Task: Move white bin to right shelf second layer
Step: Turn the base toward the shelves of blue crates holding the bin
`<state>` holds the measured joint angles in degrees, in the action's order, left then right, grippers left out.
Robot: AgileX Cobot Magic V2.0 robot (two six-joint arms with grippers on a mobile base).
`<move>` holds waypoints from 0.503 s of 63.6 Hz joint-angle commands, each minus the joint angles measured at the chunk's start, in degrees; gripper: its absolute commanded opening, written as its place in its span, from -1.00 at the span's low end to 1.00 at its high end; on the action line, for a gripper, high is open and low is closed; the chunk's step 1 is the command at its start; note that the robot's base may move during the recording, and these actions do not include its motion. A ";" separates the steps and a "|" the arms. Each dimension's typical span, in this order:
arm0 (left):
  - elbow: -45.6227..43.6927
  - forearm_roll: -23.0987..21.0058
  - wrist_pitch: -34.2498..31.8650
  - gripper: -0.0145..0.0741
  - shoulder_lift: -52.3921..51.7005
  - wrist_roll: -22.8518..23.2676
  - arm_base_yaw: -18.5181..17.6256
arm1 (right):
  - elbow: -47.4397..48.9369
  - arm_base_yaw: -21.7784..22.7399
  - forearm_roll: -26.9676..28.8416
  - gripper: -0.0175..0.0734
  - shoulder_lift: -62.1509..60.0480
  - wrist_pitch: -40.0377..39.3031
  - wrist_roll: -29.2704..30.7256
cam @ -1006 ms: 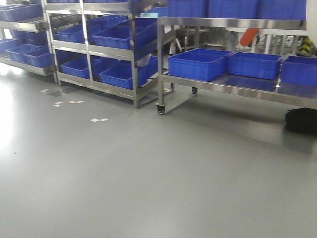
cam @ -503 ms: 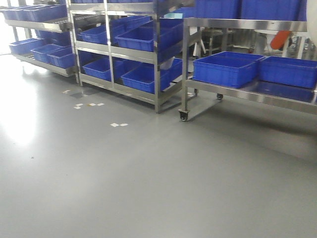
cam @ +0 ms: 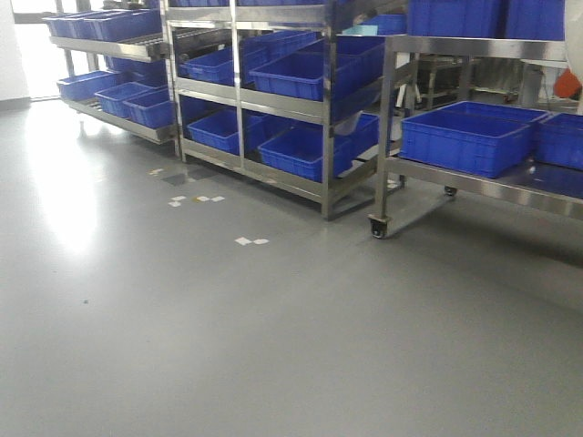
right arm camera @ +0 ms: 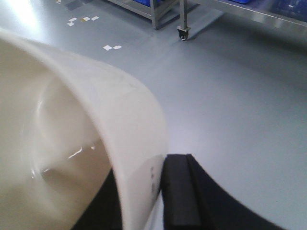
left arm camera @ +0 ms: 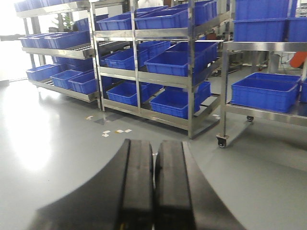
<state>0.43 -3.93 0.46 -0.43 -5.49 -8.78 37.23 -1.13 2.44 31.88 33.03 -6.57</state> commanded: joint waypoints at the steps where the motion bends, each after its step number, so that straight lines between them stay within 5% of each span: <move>1: 1.90 -0.29 -5.07 -0.48 -0.76 0.43 -0.19 | 1.87 0.44 0.17 -0.49 0.06 -5.73 0.00; 32: 1.90 -0.29 -5.07 -0.48 -0.76 0.43 -0.19 | 1.87 0.44 0.17 -0.49 0.06 -5.73 0.00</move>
<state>0.43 -3.93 0.46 -0.43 -5.49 -8.78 37.23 -1.13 2.44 31.88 33.03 -6.57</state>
